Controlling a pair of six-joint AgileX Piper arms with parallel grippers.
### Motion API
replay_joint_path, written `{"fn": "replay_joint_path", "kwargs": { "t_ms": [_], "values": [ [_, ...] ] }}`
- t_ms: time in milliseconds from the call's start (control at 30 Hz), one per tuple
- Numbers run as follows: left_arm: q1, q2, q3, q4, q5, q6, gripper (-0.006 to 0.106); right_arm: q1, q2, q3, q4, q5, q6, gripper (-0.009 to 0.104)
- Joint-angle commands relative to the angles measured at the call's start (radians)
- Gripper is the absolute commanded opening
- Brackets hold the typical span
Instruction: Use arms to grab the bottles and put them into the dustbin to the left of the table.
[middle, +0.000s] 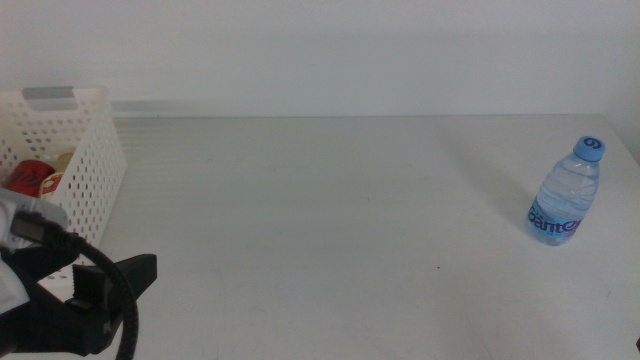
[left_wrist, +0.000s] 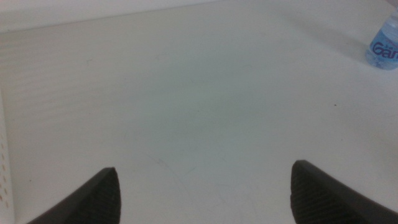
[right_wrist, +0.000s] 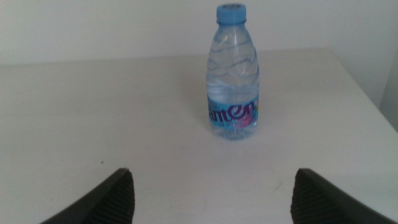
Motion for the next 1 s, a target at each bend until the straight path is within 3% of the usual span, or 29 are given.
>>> {"fn": "replay_joint_path", "kwargs": {
  "t_ms": [0,167,400,700,967],
  "values": [
    [-0.005,-0.002,-0.027,-0.015,-0.066,-0.008,0.090,-0.007,-0.011,-0.051,-0.009,-0.047,-0.013,0.066],
    [-0.005,-0.002,-0.027,-0.015,-0.066,-0.008,0.090,-0.007,0.109,-0.245,-0.022,0.047,-0.013,0.066],
    [-0.005,-0.002,-0.027,-0.015,-0.066,-0.008,0.090,-0.007,0.369,-0.450,-0.066,0.033,-0.013,0.066],
    [-0.005,-0.002,-0.027,-0.015,-0.066,-0.008,0.090,-0.007,0.603,-0.417,-0.123,-0.284,0.009,0.066],
    [-0.005,-0.002,-0.027,-0.015,-0.066,-0.008,0.090,-0.007,0.757,-0.250,-0.123,-0.753,0.009,0.066]
  ]
}}
